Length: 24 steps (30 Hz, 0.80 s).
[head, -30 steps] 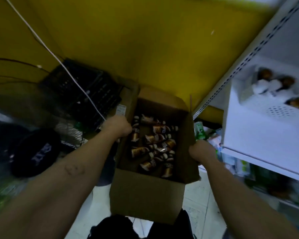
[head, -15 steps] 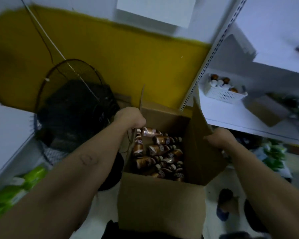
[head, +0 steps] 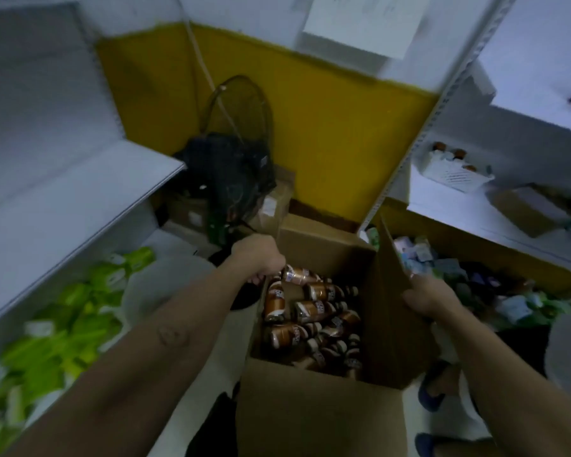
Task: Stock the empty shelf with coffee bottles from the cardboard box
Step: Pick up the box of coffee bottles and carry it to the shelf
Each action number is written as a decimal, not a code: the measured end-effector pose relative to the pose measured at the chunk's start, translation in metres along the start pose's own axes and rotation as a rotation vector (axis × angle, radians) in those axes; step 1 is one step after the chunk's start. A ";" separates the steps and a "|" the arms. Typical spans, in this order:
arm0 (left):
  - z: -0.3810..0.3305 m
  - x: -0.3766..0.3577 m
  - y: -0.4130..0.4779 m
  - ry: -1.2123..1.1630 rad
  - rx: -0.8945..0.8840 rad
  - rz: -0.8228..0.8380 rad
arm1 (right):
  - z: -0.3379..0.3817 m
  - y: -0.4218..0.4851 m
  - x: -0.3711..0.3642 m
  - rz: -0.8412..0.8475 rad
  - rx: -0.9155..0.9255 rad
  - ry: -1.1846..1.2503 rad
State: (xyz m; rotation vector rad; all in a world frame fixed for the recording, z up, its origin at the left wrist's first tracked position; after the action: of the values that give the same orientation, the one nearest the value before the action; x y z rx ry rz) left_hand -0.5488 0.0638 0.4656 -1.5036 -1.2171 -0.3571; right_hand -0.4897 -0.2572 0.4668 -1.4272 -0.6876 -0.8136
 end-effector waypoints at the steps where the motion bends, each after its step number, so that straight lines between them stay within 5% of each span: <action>1: 0.014 -0.015 -0.019 -0.017 0.028 0.004 | 0.001 -0.010 -0.017 0.014 0.023 -0.013; 10: 0.174 -0.106 -0.189 -0.275 0.275 0.049 | 0.109 -0.099 -0.124 0.157 0.304 -0.237; 24: 0.437 -0.281 -0.511 -0.607 0.764 -0.243 | 0.329 -0.331 -0.346 0.186 0.788 -0.591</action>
State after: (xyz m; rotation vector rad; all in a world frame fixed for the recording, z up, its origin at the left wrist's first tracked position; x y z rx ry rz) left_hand -1.2544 0.2293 0.3833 -0.8007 -1.7555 0.4181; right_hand -0.9361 0.1056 0.3860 -0.9590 -1.1438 0.0757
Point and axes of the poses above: each hand's wrist, its own y-axis towards the middle knuckle, its own x-axis out of the back of the hand, z = x × y, the point moved 4 cm from there along y, towards the middle knuckle, and after that the axes turned 6 degrees about z, right-handed, at the moved point
